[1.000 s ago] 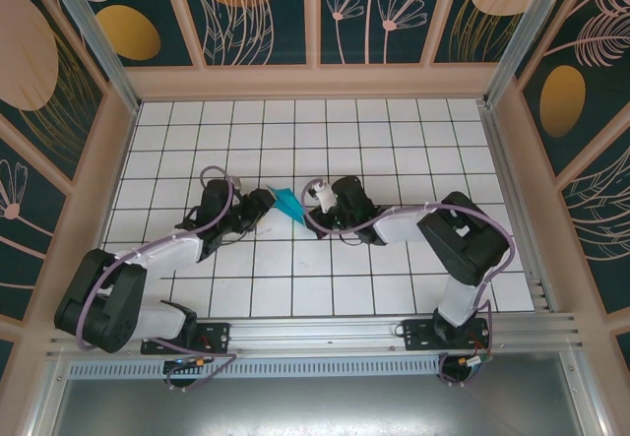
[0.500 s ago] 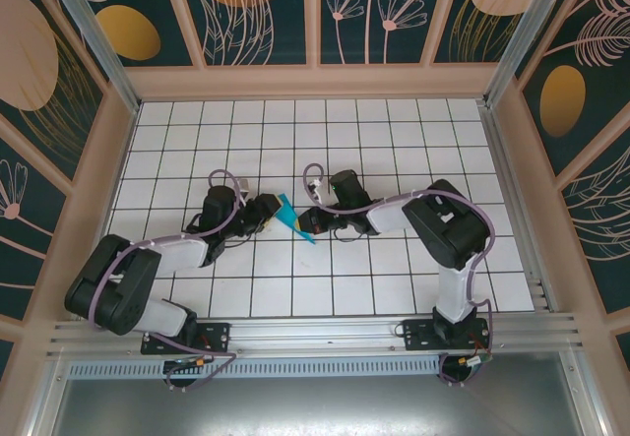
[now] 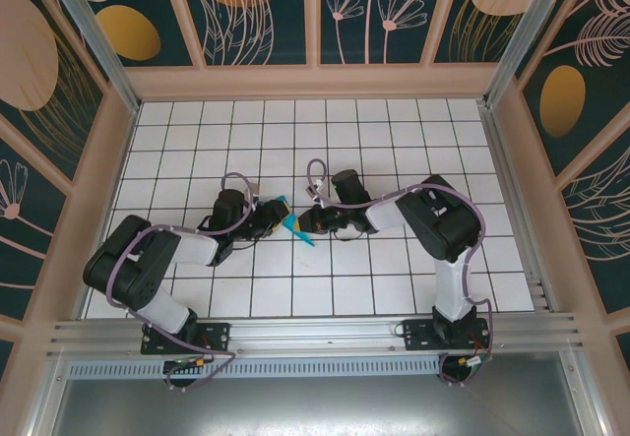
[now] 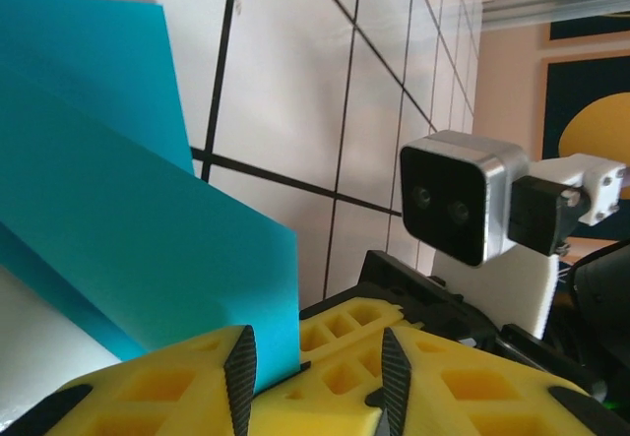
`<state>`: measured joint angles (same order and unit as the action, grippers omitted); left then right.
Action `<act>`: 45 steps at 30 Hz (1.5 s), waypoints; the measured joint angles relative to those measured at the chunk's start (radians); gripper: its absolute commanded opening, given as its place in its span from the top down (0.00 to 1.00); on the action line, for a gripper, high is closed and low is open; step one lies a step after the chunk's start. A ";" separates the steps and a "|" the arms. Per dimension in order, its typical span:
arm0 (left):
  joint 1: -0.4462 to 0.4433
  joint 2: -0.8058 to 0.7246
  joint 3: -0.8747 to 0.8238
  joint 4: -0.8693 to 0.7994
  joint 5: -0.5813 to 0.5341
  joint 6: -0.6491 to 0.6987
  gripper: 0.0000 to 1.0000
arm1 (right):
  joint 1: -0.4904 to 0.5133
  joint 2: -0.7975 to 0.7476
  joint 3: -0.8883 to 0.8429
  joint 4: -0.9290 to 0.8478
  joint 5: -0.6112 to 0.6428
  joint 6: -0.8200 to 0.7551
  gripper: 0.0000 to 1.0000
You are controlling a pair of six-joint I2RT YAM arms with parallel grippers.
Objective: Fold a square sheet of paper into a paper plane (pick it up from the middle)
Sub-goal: Fold the wing for the fifth time at the center of the table.
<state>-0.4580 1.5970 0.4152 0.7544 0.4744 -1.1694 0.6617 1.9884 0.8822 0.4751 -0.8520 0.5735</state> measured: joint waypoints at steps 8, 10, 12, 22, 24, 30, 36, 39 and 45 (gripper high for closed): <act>-0.010 0.051 0.000 0.036 0.001 -0.006 0.59 | -0.005 0.021 0.000 0.000 -0.015 0.013 1.00; -0.010 0.061 0.000 0.047 0.001 -0.006 0.60 | -0.007 0.027 0.000 0.000 -0.018 0.013 1.00; -0.010 0.073 0.000 0.058 0.001 -0.007 0.60 | -0.008 0.031 0.000 0.000 -0.018 0.013 1.00; -0.010 0.099 0.006 0.065 0.000 -0.010 0.61 | -0.008 0.031 0.017 -0.037 -0.017 -0.017 0.95; -0.010 0.110 0.010 0.069 0.001 -0.010 0.61 | -0.008 0.031 0.023 -0.053 -0.016 -0.031 0.92; -0.013 0.132 0.017 0.072 -0.002 -0.013 0.63 | -0.008 0.029 0.040 -0.092 -0.019 -0.085 0.84; -0.014 0.138 0.019 0.072 -0.003 -0.013 0.63 | -0.007 0.011 0.048 -0.137 -0.006 -0.154 0.78; -0.014 0.142 0.022 0.072 -0.003 -0.014 0.64 | -0.006 0.007 0.057 -0.167 -0.003 -0.195 0.77; -0.014 0.145 0.025 0.072 -0.003 -0.014 0.64 | -0.002 -0.011 0.072 -0.234 0.036 -0.275 0.77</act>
<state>-0.4717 1.7420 0.4400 0.8265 0.4709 -1.1839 0.6601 1.9778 0.9539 0.2413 -0.8158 0.2985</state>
